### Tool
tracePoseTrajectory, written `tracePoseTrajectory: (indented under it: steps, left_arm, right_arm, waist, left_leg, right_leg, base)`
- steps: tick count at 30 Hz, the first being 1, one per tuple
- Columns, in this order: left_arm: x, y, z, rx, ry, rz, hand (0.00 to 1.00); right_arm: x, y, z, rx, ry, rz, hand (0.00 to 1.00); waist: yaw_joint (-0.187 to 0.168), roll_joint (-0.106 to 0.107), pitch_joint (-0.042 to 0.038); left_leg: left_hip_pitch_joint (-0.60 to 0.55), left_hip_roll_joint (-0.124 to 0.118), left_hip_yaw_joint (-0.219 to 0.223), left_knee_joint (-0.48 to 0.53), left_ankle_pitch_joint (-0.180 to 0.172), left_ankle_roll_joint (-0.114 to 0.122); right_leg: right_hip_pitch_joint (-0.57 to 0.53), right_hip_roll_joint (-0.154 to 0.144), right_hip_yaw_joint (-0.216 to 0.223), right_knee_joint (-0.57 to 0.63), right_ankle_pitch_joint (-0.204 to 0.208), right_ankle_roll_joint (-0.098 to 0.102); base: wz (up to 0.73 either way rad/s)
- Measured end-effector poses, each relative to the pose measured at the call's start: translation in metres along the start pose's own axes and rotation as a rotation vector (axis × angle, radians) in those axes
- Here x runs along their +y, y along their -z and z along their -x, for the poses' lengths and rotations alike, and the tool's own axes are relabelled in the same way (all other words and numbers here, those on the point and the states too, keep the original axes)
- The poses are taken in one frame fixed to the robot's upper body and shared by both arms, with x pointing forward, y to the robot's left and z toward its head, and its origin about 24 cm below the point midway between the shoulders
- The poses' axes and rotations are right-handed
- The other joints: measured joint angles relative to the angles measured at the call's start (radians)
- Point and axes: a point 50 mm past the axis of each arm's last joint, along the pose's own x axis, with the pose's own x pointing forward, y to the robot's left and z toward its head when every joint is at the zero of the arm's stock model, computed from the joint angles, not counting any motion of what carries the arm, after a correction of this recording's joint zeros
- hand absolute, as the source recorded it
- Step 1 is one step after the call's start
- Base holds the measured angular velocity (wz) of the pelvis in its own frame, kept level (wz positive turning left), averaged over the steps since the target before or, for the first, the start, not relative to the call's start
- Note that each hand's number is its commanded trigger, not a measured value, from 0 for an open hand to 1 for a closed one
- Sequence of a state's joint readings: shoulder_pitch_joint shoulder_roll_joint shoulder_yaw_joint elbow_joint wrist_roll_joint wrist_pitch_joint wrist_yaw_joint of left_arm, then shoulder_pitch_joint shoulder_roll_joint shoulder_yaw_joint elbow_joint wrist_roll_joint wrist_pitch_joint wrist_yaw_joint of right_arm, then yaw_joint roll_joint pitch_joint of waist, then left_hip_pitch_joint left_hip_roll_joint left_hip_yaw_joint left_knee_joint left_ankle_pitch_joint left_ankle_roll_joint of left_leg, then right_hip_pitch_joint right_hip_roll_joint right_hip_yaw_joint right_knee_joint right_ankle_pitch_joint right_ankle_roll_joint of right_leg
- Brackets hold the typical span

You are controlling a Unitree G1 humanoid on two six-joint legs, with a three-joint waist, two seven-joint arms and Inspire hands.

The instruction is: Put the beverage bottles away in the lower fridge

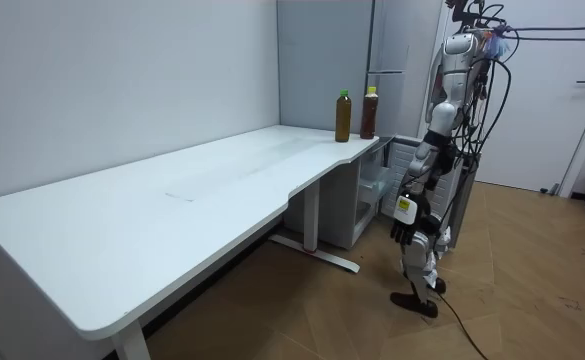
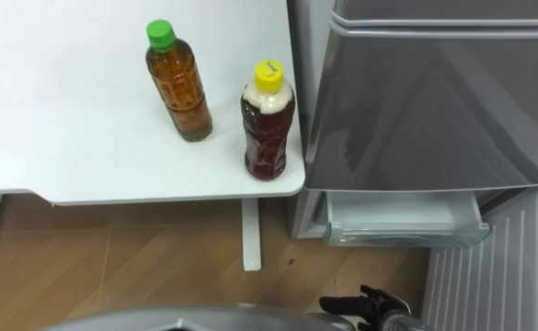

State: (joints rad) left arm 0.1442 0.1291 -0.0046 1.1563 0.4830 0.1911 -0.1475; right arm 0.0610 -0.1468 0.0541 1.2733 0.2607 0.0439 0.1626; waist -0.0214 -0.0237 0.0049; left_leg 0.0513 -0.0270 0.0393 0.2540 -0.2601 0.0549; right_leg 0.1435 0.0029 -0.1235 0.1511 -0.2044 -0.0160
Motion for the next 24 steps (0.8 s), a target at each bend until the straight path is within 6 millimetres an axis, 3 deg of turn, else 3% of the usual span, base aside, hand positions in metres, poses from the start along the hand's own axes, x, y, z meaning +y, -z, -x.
tracePoseTrajectory:
  steps: [24]
  left_arm:
    - [0.0001,0.0032,-0.0001,0.001,-0.029,0.067,0.0]
  right_arm:
    - [-0.0012,0.0025,0.0001,0.009,0.017,-0.009,0.0]
  waist:
    - [0.0,-0.009,-0.0004]
  left_leg:
    - [0.006,-0.001,-0.003,0.0,0.0,0.0]
  right_leg:
    - [0.002,0.0,-0.002,-0.002,0.0,0.0]
  base:
    - [0.0]
